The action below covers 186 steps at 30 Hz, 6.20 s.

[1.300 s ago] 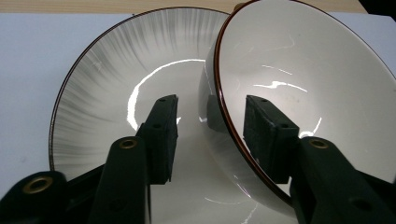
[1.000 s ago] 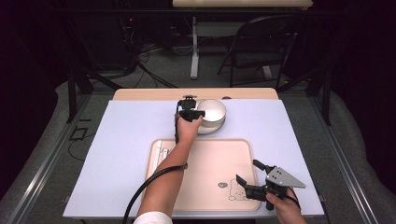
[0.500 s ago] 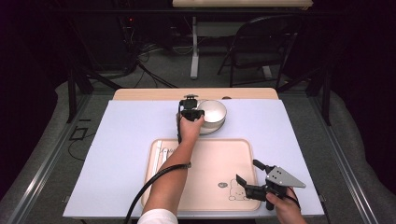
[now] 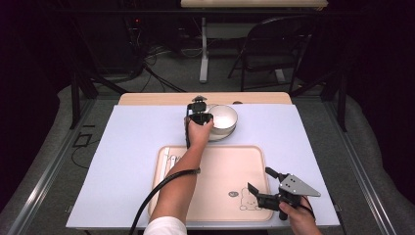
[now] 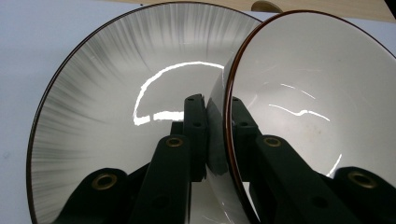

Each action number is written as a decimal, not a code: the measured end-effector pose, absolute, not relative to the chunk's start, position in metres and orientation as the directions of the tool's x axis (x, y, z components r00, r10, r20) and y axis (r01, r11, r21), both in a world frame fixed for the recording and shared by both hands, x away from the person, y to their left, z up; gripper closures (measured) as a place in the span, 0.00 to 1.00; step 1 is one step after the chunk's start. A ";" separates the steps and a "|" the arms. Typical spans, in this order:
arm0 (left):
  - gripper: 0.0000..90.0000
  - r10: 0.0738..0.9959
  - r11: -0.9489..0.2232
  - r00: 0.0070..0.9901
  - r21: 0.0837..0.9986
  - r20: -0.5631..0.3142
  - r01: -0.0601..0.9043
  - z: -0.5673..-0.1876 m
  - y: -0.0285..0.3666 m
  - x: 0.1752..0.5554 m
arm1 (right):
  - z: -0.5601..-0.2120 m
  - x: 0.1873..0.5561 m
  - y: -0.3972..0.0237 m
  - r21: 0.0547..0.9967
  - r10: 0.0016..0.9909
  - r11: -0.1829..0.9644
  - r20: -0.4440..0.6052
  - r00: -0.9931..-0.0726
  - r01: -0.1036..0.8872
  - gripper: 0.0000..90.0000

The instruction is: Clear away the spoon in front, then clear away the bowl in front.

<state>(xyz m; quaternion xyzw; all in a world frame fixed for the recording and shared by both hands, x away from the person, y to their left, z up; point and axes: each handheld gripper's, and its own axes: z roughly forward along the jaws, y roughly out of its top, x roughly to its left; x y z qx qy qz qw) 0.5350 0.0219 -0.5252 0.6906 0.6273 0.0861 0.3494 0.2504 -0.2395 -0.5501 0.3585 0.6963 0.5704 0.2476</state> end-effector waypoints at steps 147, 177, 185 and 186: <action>0.54 0.779 -0.207 0.501 0.599 -0.378 0.774 -0.483 -0.007 0.454 | -0.549 0.248 -0.237 0.973 0.784 0.113 0.037 -0.620 0.200 0.15; 0.53 0.882 -0.034 0.319 0.630 -0.345 0.776 -0.485 0.082 0.488 | -0.550 0.248 -0.238 0.973 0.785 0.112 0.039 -0.618 0.204 0.15; 0.53 0.907 0.009 0.253 0.615 -0.338 0.788 -0.492 0.106 0.496 | -0.550 0.248 -0.237 0.972 0.786 0.113 0.039 -0.617 0.204 0.15; 0.53 0.909 0.016 0.244 0.613 -0.338 0.790 -0.493 0.109 0.497 | -0.550 0.248 -0.238 0.972 0.786 0.113 0.039 -0.618 0.204 0.15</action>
